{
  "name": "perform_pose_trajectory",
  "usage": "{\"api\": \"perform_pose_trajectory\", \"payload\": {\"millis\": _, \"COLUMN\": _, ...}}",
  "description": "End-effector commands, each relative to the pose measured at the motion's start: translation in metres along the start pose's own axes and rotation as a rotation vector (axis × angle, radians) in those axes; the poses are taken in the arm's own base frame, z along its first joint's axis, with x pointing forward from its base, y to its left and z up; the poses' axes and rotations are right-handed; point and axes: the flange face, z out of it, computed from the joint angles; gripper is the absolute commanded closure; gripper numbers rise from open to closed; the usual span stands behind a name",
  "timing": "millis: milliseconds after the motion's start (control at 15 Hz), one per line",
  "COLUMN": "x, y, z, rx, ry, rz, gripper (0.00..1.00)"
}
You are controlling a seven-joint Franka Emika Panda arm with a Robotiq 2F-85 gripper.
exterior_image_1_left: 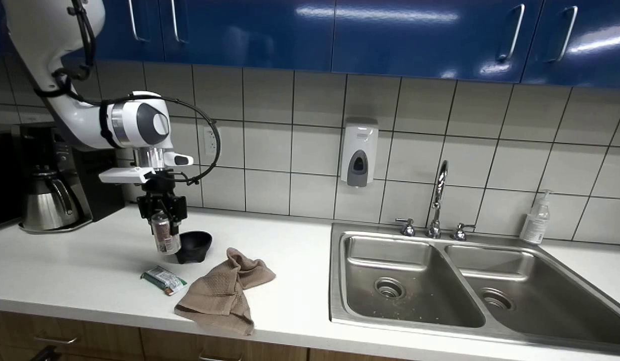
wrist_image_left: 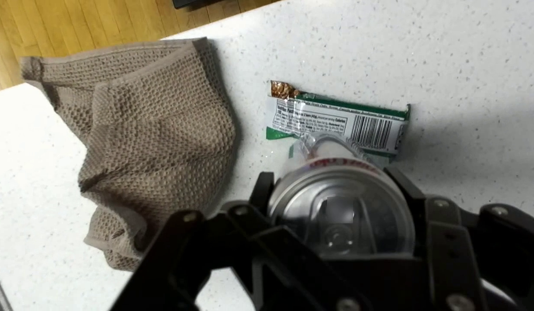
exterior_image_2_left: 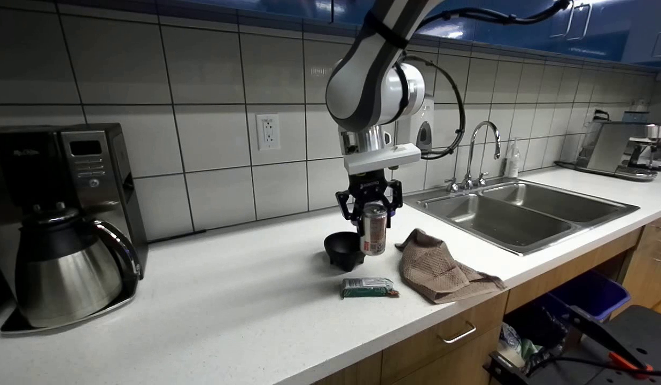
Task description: Lift the coke and put it in the black bowl
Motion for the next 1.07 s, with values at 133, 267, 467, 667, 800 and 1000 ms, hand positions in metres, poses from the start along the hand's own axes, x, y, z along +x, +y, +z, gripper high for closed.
{"api": "perform_pose_trajectory", "payload": {"millis": 133, "x": 0.047, "y": -0.009, "z": 0.002, "rx": -0.032, "ry": -0.025, "rz": 0.106, "gripper": 0.59}}
{"api": "perform_pose_trajectory", "payload": {"millis": 267, "x": 0.060, "y": -0.012, "z": 0.006, "rx": -0.042, "ry": -0.034, "rz": 0.134, "gripper": 0.59}}
{"api": "perform_pose_trajectory", "payload": {"millis": 467, "x": 0.079, "y": -0.017, "z": 0.010, "rx": -0.052, "ry": -0.051, "rz": 0.163, "gripper": 0.59}}
{"api": "perform_pose_trajectory", "payload": {"millis": 667, "x": 0.093, "y": -0.021, "z": 0.010, "rx": -0.060, "ry": -0.067, "rz": 0.169, "gripper": 0.59}}
{"api": "perform_pose_trajectory", "payload": {"millis": 800, "x": 0.100, "y": -0.024, "z": 0.009, "rx": -0.064, "ry": -0.075, "rz": 0.173, "gripper": 0.59}}
{"api": "perform_pose_trajectory", "payload": {"millis": 1000, "x": 0.109, "y": -0.027, "z": 0.010, "rx": -0.065, "ry": -0.081, "rz": 0.178, "gripper": 0.59}}
